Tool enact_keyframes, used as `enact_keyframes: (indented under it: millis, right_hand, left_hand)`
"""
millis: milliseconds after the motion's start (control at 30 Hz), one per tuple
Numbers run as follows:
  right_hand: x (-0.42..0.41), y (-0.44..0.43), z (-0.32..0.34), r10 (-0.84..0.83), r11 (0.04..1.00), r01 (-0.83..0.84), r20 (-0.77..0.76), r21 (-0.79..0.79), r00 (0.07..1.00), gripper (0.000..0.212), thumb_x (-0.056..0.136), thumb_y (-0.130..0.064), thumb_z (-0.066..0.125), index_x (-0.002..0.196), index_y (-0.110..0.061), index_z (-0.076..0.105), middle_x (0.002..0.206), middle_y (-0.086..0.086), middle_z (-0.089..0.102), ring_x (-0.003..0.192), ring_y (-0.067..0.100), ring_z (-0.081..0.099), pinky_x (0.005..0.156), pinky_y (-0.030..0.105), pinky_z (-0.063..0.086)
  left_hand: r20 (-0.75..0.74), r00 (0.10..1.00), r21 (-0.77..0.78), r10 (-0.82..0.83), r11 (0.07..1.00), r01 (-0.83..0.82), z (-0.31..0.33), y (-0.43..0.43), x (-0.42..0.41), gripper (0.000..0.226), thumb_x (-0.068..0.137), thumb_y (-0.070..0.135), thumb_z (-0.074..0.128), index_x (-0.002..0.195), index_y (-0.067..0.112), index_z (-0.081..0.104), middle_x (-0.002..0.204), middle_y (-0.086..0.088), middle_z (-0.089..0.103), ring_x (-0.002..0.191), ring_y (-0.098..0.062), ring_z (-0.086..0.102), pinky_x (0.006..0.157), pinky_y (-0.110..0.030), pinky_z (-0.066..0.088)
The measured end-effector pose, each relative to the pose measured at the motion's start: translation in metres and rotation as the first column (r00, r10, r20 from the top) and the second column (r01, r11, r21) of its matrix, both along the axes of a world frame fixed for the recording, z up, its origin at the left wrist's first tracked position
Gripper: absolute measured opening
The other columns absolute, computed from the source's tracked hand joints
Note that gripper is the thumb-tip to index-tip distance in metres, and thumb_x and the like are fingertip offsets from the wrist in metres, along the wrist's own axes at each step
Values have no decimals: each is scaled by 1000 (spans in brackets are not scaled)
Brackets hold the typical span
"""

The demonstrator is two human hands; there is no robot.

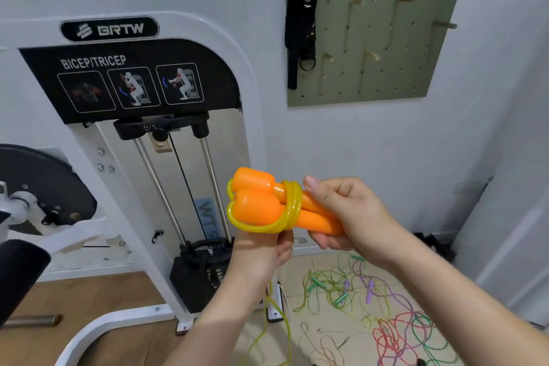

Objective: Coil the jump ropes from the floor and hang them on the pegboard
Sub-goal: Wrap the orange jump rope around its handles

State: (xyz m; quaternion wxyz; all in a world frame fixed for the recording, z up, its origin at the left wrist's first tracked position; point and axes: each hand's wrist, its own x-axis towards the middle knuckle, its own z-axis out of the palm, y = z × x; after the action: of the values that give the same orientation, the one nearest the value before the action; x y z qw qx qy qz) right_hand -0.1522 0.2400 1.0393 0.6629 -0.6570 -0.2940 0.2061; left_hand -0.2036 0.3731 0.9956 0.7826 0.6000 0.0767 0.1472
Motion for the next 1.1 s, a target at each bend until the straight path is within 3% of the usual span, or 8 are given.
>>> enact_keyframes:
  millis: [167, 367, 567, 767, 800, 867, 934, 1100]
  right_hand:
    - [1, 13, -14, -123, 979, 155, -220, 134, 968, 30, 84, -43, 55, 83, -14, 47, 48, 14, 48, 36, 14, 36, 35, 11, 18]
    - [0, 30, -32, -217, 932, 303, -362, 201, 907, 25, 100, -37, 45, 87, -15, 44, 51, 18, 50, 28, 11, 27, 35, 12, 18]
    - [1, 43, -42, -481, 865, 493, -123, 92, 868, 27, 100, -33, 47, 84, -13, 40, 51, 14, 52, 34, 16, 45, 35, 16, 29]
    - [10, 41, -59, -540, 762, 643, 475, -76, 695, 26, 97, -47, 41, 87, -23, 39, 54, 7, 60, 53, 29, 58, 52, 42, 47]
    - [11, 39, -58, -514, 746, 658, 541, -101, 666, 26, 97, -47, 41, 88, -23, 38, 55, 7, 58, 56, 33, 56, 54, 43, 45]
    - [15, 36, -55, -485, 712, 690, 618, -132, 619, 27, 97, -46, 43, 86, -22, 37, 53, 4, 51, 59, 38, 52, 54, 44, 42]
    - [20, 32, -51, -451, 683, 710, 665, -172, 595, 30, 96, -46, 46, 85, -21, 35, 52, 1, 44, 61, 39, 50, 54, 43, 39]
    - [28, 20, -40, -199, 665, 688, 818, -292, 540, 29, 98, -46, 40, 86, -22, 30, 59, 7, 47, 64, 42, 54, 53, 42, 43]
  left_hand:
    - [58, 995, 320, 82, 942, -96, -5, 5, -8, 21, 98, 19, 48, 77, 17, 50, 50, 0, 54, 40, -10, 40, 44, -24, 32]
    - [89, 970, 721, 225, 657, -218, -11, 19, -6, 16, 93, 37, 54, 83, 27, 63, 69, 12, 66, 67, -6, 62, 66, -34, 52]
    - [-175, 984, 446, 19, 893, 62, -2, 28, 0, 16, 98, 20, 50, 98, 10, 63, 58, -2, 63, 43, -11, 49, 44, -25, 41]
    - [-276, 961, 521, 14, 843, 137, -4, 25, -1, 19, 98, 19, 51, 112, 12, 60, 75, -2, 72, 50, -11, 55, 53, -27, 50]
    - [-257, 964, 648, 66, 752, 121, -4, 24, -2, 18, 96, 20, 52, 111, 16, 61, 77, 1, 72, 57, -11, 59, 60, -30, 52]
    - [-103, 975, 956, 198, 289, 43, -3, 21, -8, 19, 93, 20, 52, 109, 24, 61, 90, 4, 67, 78, -18, 63, 71, -35, 51]
    - [102, 978, 995, 180, -8, -103, -3, 17, -14, 28, 86, 11, 58, 111, 23, 60, 97, 1, 59, 77, -30, 63, 61, -40, 50]
    - [224, 974, 949, -31, -220, -226, -3, 25, -10, 28, 67, 1, 70, 90, 15, 68, 78, -2, 61, 58, -28, 57, 41, -35, 48]
